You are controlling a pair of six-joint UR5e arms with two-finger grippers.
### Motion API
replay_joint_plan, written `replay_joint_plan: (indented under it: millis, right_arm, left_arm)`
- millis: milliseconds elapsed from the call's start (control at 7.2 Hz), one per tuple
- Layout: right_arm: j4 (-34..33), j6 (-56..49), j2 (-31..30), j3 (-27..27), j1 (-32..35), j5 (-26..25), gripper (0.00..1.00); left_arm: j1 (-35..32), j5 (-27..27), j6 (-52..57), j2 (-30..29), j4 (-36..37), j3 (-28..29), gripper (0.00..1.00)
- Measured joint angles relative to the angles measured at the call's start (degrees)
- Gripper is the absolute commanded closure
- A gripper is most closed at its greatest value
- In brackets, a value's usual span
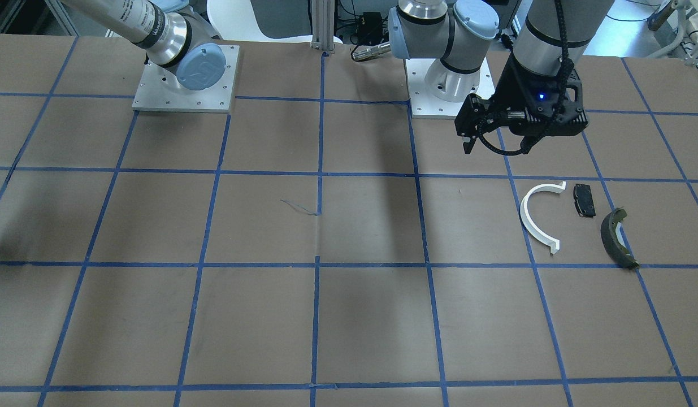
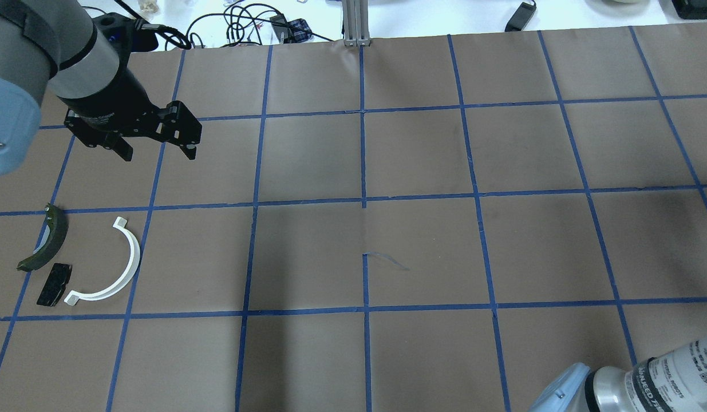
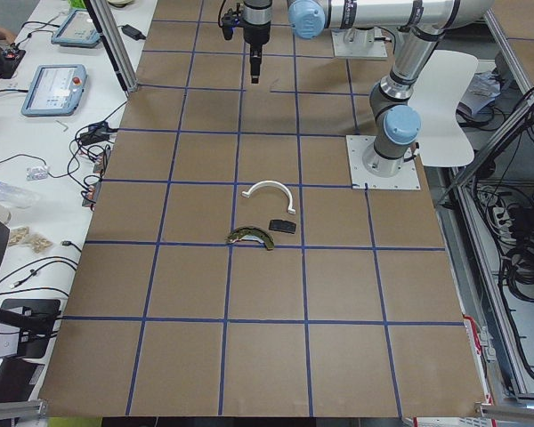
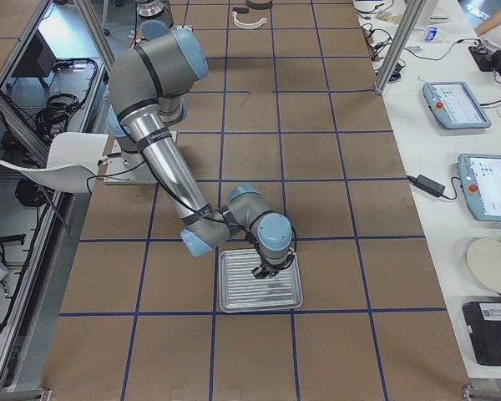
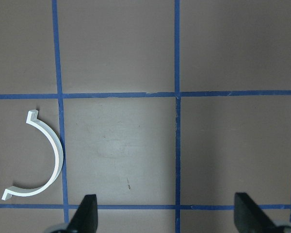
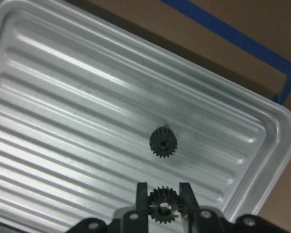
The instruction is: Place bearing gear from tray to pile
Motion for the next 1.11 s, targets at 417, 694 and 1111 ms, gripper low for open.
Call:
replay_joint_plan:
  millis: [417, 694, 1111]
  right_arm:
    - [13.2, 29.7, -9.5, 0.4, 7.5, 0.4, 0.82]
    - [19.3, 50.8, -15.4, 0.6, 17.7, -0.1, 0.80]
    - [21.8, 86.9, -20.0, 3.1, 36.5, -0.1, 0.80]
  left_arm:
    - [0.1, -0.1, 0.0, -0.2, 0.1, 0.0, 0.00]
    - [0.1, 0.6, 0.1, -0.3, 0.1, 0.0, 0.00]
    - [0.1, 2.6, 1.0, -0.5, 0.3, 0.2, 0.00]
